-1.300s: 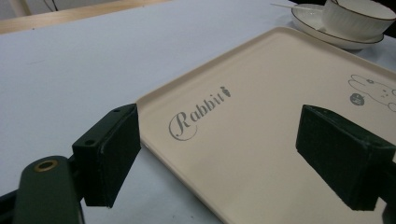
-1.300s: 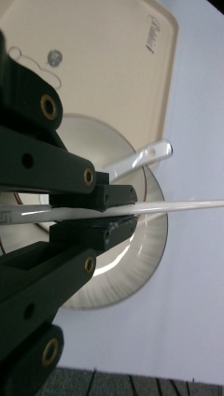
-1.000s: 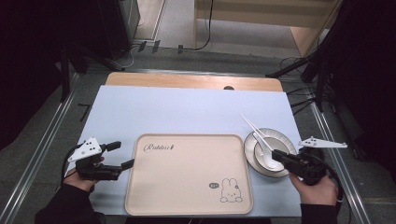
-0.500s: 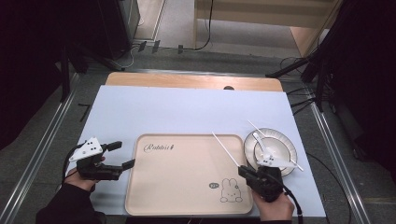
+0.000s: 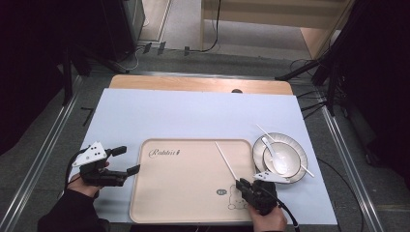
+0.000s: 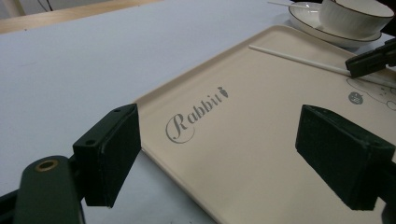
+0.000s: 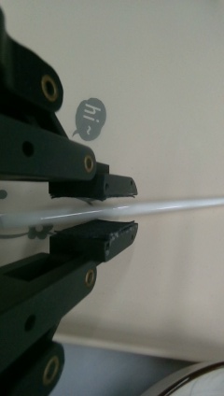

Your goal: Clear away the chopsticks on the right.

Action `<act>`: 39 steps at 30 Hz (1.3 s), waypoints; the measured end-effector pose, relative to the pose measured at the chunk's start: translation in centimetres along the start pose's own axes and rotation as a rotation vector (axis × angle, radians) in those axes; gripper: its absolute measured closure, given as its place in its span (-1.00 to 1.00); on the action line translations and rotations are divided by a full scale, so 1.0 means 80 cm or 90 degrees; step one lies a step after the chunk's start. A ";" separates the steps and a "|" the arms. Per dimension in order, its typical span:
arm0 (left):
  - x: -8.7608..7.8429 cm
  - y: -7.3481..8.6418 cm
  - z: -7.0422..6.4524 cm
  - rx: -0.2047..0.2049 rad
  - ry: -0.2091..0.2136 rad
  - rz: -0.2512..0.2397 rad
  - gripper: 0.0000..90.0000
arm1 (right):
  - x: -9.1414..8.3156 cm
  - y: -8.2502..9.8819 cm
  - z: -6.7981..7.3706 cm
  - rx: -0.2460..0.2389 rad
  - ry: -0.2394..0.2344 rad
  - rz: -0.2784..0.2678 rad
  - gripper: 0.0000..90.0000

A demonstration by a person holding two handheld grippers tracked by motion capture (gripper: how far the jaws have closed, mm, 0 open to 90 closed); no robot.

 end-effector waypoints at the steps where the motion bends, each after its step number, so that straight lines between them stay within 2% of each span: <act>1: 0.000 0.000 0.000 0.001 0.000 -0.001 -0.67 | 0.000 -0.001 0.000 -0.010 -0.008 -0.005 0.54; 4: 0.000 0.000 0.000 0.002 0.000 -0.002 -0.67 | 0.000 0.000 0.001 -0.027 -0.016 -0.001 0.48; 5: 0.000 0.000 0.000 0.002 -0.001 -0.001 -0.67 | 0.000 -0.001 0.000 -0.030 -0.014 -0.001 0.40; 8: 0.000 0.000 0.000 0.002 -0.001 -0.002 -0.67 | -0.001 -0.003 0.000 -0.019 -0.030 0.010 0.18; 10: -0.001 0.000 0.000 0.002 0.000 -0.002 -0.67 | -0.005 -0.009 0.002 -0.013 -0.056 0.010 0.09; 11: -0.001 0.000 0.000 0.002 0.000 0.001 -0.67 | -0.007 -0.013 0.002 -0.027 -0.060 0.006 0.03; 12: 0.000 0.000 0.000 0.000 -0.001 0.001 -0.67 | -0.010 -0.020 0.003 -0.054 -0.065 -0.004 -0.01; 14: 0.000 0.000 -0.001 0.001 0.000 0.001 -0.67 | -0.019 -0.034 0.002 -0.092 -0.066 -0.021 -0.03; 19: 0.000 0.000 0.000 0.001 0.000 -0.001 -0.67 | -0.036 -0.066 -0.002 -0.104 -0.119 -0.005 -0.21; 22: 0.000 0.000 0.000 -0.002 0.001 -0.002 -0.67 | -0.046 -0.085 -0.004 -0.092 -0.191 -0.039 -0.27; 23: 0.000 0.000 0.000 -0.001 0.001 -0.002 -0.67 | -0.049 -0.090 -0.007 -0.093 -0.206 -0.043 -0.29; 26: 0.000 0.000 -0.001 0.001 0.001 -0.001 -0.67 | -0.055 -0.101 -0.024 -0.127 -0.218 -0.033 -0.30; 29: 0.000 0.000 0.000 0.002 0.000 0.000 -0.67 | -0.063 -0.112 -0.039 -0.136 -0.225 -0.035 -0.30; 31: 0.000 0.000 -0.001 0.003 0.000 0.000 -0.67 | -0.068 -0.118 -0.054 -0.157 -0.218 -0.038 -0.30; 33: 0.000 0.000 -0.002 0.008 0.003 0.003 -0.67 | -0.073 -0.126 -0.069 -0.165 -0.210 -0.040 -0.30; 39: -0.001 0.002 -0.003 0.006 0.006 0.007 -0.67 | -0.084 -0.139 -0.114 -0.163 -0.184 -0.059 -0.32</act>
Point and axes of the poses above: each handheld gripper's, and its own axes: x roughly forward along the jaws, y roughly out of its underside, z roughly to its left, the point moved 8 cm from there along x, roughly forward along the jaws, and after that the axes turned 11 degrees about -z, right-handed, at the moved point
